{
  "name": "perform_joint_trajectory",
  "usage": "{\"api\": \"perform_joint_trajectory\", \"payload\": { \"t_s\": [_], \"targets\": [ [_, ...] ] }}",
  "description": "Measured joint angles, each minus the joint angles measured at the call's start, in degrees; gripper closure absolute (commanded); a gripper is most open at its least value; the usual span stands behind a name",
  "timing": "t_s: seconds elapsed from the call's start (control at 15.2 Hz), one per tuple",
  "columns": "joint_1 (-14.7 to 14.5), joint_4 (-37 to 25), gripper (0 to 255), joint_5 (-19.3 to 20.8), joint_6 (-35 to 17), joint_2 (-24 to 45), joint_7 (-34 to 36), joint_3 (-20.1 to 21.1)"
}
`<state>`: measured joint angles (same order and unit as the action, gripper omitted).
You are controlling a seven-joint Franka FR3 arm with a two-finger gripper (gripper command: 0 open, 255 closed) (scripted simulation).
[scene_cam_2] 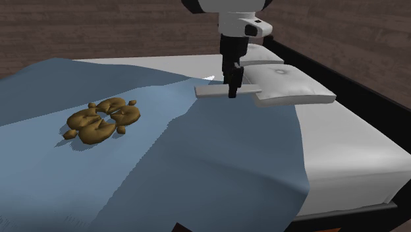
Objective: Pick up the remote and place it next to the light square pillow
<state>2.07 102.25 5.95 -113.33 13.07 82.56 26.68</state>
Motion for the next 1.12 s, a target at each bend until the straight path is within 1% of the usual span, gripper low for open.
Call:
{"api": "perform_joint_trajectory", "payload": {
  "t_s": [0.33,0.53,0.59,0.73,0.86,1.12],
  "targets": [
    [2.23,-6.15,255,1.46,1.85,4.54,-4.40,-2.15],
    [3.12,-12.22,255,2.70,3.84,8.81,-6.91,-3.46],
    [3.60,-13.36,255,2.90,4.07,9.75,-7.86,-3.85],
    [4.05,-19.50,255,3.78,6.50,13.52,-9.86,-4.80],
    [4.48,-20.90,255,4.12,6.46,14.98,-10.81,-5.27],
    [4.69,-19.28,255,4.45,4.06,15.83,-10.91,-5.52]
  ]
}}
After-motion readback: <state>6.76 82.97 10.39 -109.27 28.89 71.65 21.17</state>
